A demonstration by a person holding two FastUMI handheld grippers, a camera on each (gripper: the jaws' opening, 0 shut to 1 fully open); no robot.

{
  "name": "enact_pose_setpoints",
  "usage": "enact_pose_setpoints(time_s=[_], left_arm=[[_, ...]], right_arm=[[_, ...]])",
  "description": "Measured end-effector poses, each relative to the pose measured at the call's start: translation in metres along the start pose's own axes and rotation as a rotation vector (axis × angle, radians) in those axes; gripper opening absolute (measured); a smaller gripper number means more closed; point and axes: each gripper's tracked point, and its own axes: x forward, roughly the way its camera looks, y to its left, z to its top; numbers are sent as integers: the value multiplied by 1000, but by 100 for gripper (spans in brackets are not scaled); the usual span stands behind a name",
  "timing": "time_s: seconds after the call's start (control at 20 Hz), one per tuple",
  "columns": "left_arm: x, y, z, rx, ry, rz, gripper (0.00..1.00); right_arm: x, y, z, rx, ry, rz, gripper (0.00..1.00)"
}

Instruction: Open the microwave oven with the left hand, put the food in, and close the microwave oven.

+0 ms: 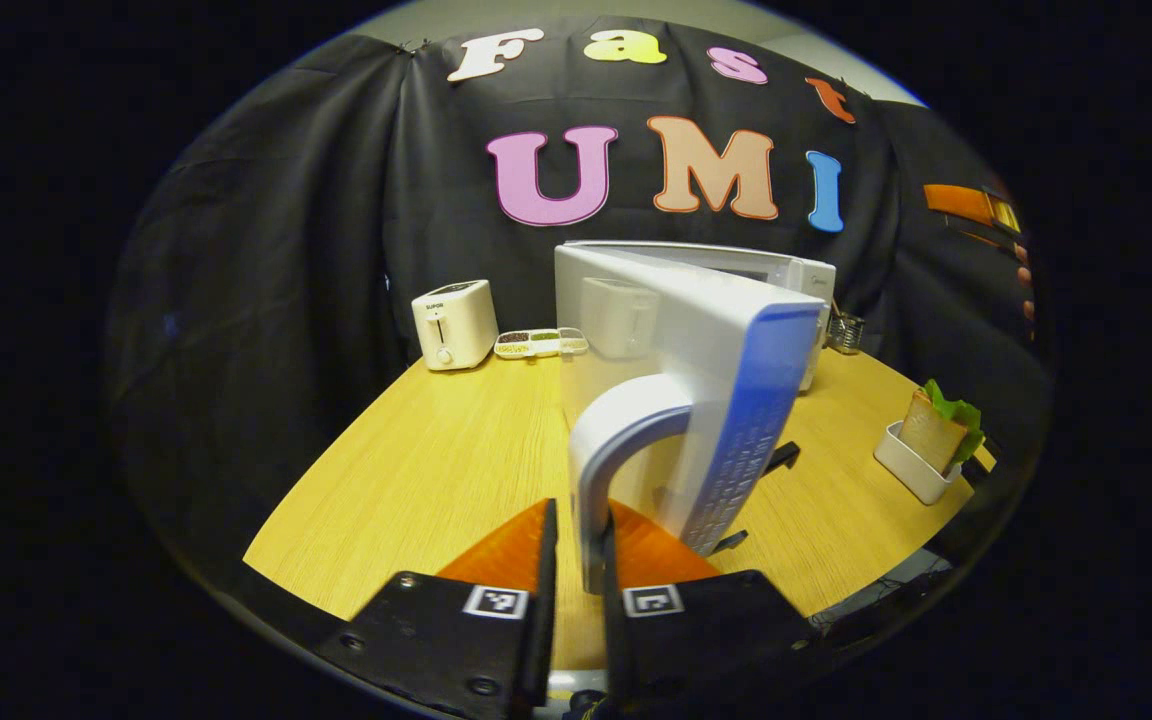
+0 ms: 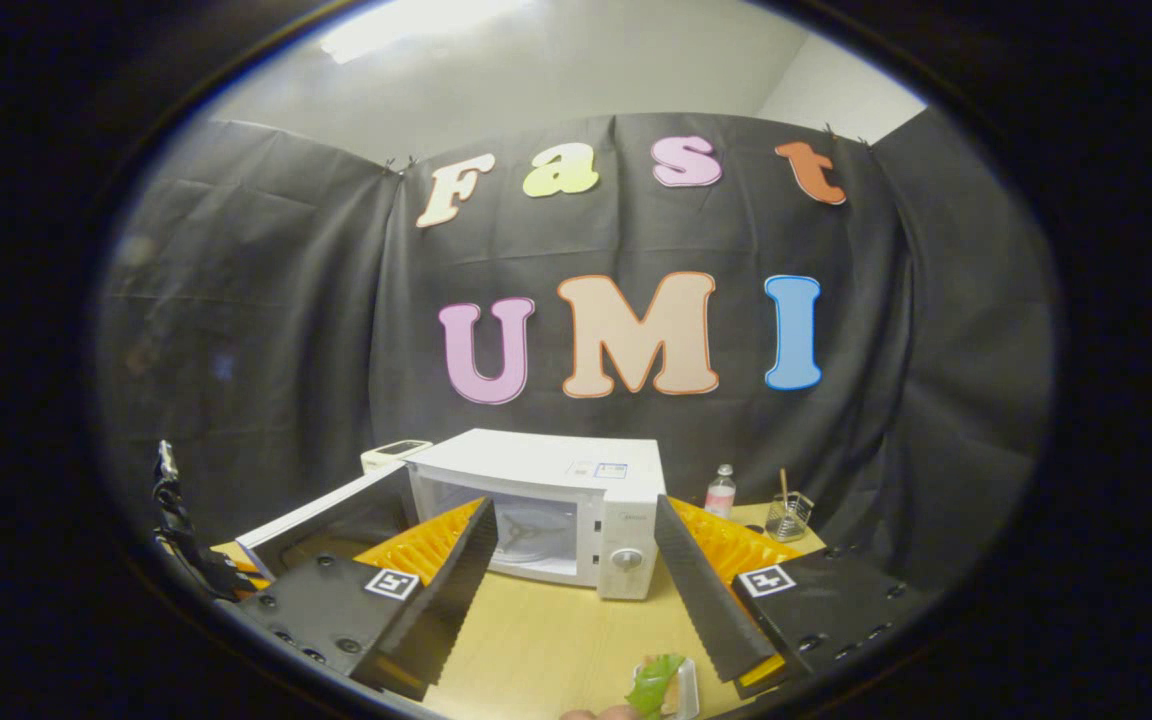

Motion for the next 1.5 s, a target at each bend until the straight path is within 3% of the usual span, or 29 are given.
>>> enact_pose_setpoints(time_s=[0.15, 0.3, 0.5, 0.75, 1.0, 1.2, 1.25, 1.3, 1.4, 1.45, 1.5], left_arm=[[-1, -2, -5, -24, 18, 13, 98], [-4, -1, -1, 27, 11, 20, 99], [-23, -1, 16, 19, -3, 14, 99], [-48, 7, 33, 21, -10, 31, 98], [-62, 33, 53, -28, -42, 94, 99], [-69, 54, 75, -60, -110, 158, 98], [-70, 52, 80, -64, -114, 147, 98], [-69, 49, 84, -66, -112, 135, 98], [-70, 39, 90, -90, -125, 98, 97], [-70, 36, 95, -102, -134, 91, 96], [-69, 34, 100, -103, -142, 91, 97]], right_arm=[[-1, -1, -6, -6, 19, -6, 96], [-5, -9, -9, -16, 28, -27, 96], [-13, -28, -40, -32, 99, -59, 97], [-34, -63, -127, -23, 303, -124, 97], [-58, -87, -210, -5, 505, -185, 100], [-73, -89, -259, -56, 643, -156, 99], [-74, -89, -266, -70, 656, -155, 96], [-76, -90, -269, -82, 669, -154, 99], [-77, -88, -276, -94, 683, -147, 93], [-76, -87, -276, -93, 682, -142, 85], [-75, -86, -277, -97, 681, -141, 85]])
